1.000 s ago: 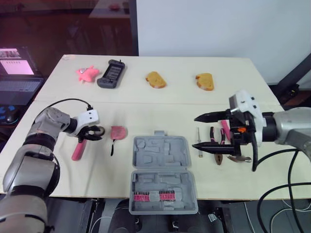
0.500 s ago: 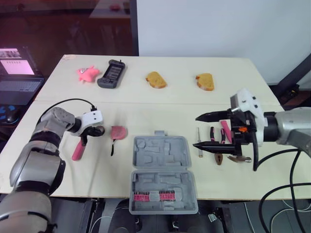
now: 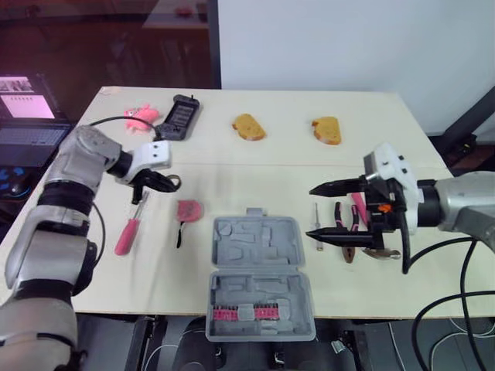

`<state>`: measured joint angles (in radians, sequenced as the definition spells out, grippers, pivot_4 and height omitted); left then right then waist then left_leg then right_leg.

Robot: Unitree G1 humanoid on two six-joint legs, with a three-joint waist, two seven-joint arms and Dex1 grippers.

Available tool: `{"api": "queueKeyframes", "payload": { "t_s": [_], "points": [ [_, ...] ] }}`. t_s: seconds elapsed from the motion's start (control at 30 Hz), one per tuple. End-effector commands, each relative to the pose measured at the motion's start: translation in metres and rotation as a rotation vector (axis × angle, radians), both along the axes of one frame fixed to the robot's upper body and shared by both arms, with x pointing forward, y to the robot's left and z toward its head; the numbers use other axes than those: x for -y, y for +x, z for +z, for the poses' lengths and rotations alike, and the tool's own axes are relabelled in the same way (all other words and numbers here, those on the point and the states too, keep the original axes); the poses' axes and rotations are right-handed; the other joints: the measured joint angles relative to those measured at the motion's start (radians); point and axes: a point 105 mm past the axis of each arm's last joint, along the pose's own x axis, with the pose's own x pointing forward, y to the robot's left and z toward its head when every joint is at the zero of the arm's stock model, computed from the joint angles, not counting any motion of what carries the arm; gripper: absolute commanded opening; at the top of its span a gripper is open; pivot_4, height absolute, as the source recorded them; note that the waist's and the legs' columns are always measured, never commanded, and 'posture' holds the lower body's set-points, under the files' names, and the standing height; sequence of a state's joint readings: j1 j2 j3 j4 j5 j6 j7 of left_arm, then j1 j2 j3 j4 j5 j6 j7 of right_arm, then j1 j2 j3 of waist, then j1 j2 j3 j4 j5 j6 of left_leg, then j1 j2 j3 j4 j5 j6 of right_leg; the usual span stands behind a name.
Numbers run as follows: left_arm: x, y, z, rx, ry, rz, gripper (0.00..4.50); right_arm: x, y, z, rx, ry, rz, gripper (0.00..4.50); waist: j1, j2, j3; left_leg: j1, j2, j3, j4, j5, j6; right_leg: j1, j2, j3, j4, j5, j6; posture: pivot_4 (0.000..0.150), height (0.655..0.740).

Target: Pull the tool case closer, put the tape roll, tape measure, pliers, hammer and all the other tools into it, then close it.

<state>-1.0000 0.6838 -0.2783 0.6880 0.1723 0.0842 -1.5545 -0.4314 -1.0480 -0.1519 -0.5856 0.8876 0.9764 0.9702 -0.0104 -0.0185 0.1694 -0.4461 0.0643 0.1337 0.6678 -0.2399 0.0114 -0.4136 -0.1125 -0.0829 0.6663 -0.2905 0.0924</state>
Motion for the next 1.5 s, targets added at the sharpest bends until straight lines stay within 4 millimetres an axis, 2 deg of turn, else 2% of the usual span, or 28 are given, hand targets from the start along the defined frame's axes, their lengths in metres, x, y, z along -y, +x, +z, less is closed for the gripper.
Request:
{"api": "queueKeyframes", "payload": {
  "t_s": [0.03,0.13,0.23,0.33,0.47,0.8,1.1,1.4,1.5],
  "points": [
    [0.034,-0.013,0.002,-0.009,0.000,-0.102,0.02,-0.002,-0.006,0.003,0.026,-0.025,0.008,4.50,0.000,0.000,0.000,0.000,0.000,0.000,0.000,0.000,-0.001,0.000,0.000,0.000,0.000,0.000,0.000,0.150,0.7188],
    [0.054,-0.026,-0.010,-0.043,-0.010,-0.140,0.02,-0.002,-0.006,0.001,0.023,-0.030,-0.008,4.50,-0.003,0.000,0.000,0.001,-0.001,0.000,0.000,0.001,-0.002,0.001,0.000,0.000,0.000,0.000,0.000,0.150,0.7188],
    [0.063,-0.029,-0.019,-0.046,-0.009,-0.132,0.02,-0.001,-0.006,0.000,0.020,-0.034,-0.022,4.50,-0.002,0.000,0.000,0.001,0.000,0.000,0.000,0.001,-0.002,0.001,0.002,0.000,0.000,0.000,0.000,0.150,0.7188],
    [0.073,-0.038,-0.041,-0.075,0.027,-0.171,0.02,0.000,-0.008,0.000,0.021,-0.035,-0.032,4.50,0.000,0.000,0.000,0.001,0.000,-0.001,0.001,0.001,-0.001,0.001,0.002,0.000,0.000,0.000,0.000,0.150,0.7188],
    [0.081,-0.039,-0.051,-0.093,0.026,-0.168,0.02,0.001,-0.008,0.000,0.022,-0.034,-0.042,4.50,0.006,0.000,0.000,0.002,-0.001,-0.001,0.001,0.000,0.000,0.002,0.001,0.000,0.000,0.000,0.000,0.150,0.7188],
    [0.080,-0.040,-0.072,-0.114,0.063,-0.172,0.02,0.004,-0.008,-0.001,0.025,-0.038,-0.068,4.50,0.004,0.000,0.000,0.002,0.000,-0.002,0.001,-0.001,0.002,0.002,0.001,0.000,0.000,0.000,0.000,0.150,0.7188],
    [0.085,-0.033,-0.076,-0.093,0.061,-0.163,0.02,0.005,-0.008,-0.001,0.024,-0.038,-0.076,4.50,0.005,0.000,0.000,0.002,0.000,-0.002,0.001,-0.001,0.002,0.003,0.001,0.000,0.000,0.000,0.000,0.150,0.7188],
    [0.081,-0.032,-0.078,-0.107,0.078,-0.147,0.02,0.006,-0.008,-0.001,0.027,-0.038,-0.076,4.50,0.004,0.000,0.000,0.002,0.000,-0.002,0.001,-0.001,0.002,0.003,0.001,0.000,0.000,0.000,0.000,0.150,0.7188],
    [0.086,-0.032,-0.068,-0.104,0.046,-0.151,1.07,0.007,-0.007,-0.002,0.025,-0.039,-0.077,4.50,0.004,0.000,0.000,0.002,0.000,-0.002,0.001,-0.001,0.002,0.003,0.001,0.000,0.000,0.000,0.000,0.150,0.7188]
  ]
}}
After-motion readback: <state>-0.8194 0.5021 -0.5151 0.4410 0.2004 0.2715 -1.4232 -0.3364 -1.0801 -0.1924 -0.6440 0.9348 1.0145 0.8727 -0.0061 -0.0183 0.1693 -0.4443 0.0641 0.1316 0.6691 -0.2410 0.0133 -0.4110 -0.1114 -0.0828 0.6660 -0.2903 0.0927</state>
